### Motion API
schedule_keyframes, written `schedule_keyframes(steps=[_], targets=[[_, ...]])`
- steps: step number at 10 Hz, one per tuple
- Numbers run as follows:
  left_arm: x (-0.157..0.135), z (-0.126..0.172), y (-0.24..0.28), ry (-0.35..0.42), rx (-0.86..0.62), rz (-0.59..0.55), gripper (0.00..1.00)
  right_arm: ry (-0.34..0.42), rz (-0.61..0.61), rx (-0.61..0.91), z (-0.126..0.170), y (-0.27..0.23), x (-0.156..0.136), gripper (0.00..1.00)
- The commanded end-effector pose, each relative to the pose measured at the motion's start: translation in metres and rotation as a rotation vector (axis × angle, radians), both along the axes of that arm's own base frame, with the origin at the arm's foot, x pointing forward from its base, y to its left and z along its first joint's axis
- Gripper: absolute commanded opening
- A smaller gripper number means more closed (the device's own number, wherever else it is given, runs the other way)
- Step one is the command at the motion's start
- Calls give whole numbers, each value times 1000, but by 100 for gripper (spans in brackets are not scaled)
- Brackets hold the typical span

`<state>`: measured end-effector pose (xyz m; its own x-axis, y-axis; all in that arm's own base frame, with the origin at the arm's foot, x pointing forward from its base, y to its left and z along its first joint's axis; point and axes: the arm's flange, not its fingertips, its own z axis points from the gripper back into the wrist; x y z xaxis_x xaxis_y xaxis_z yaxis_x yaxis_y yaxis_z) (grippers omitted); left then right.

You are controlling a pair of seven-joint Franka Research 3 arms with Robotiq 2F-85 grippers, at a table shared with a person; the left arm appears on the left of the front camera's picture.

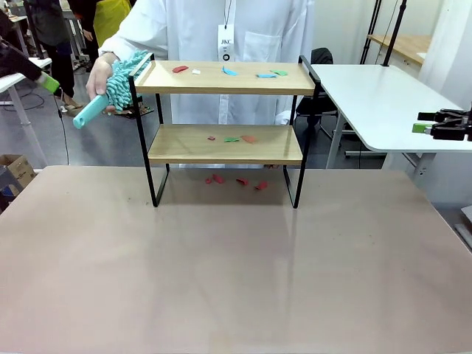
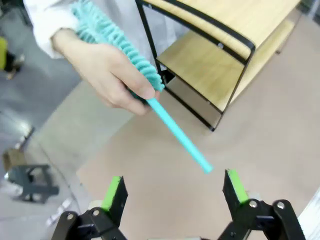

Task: Clean the shelf.
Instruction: Pick up the Duster handed by the human.

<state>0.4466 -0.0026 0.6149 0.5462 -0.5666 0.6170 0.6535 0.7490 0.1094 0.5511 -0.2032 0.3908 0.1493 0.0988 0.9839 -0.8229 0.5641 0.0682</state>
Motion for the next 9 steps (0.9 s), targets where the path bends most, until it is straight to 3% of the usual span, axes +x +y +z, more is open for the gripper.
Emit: schedule_keyframes(steps=[1,3,4,7,9], targets=[[-16,-12,-28,36,38,140,100,-4,3,-2,3,2,1,100],[-22,-18,-41,-2,51,221,100,-4,3,-2,3,2,1,100],[-15,-12,-34,16,25,114,100,-4,3,-2,3,2,1,100],[-15,-12,-34,16,25,114,100,-4,3,-2,3,2,1,100],[-17,-20,-48,-19,33,202,100,-4,3,-2,3,2,1,100]])
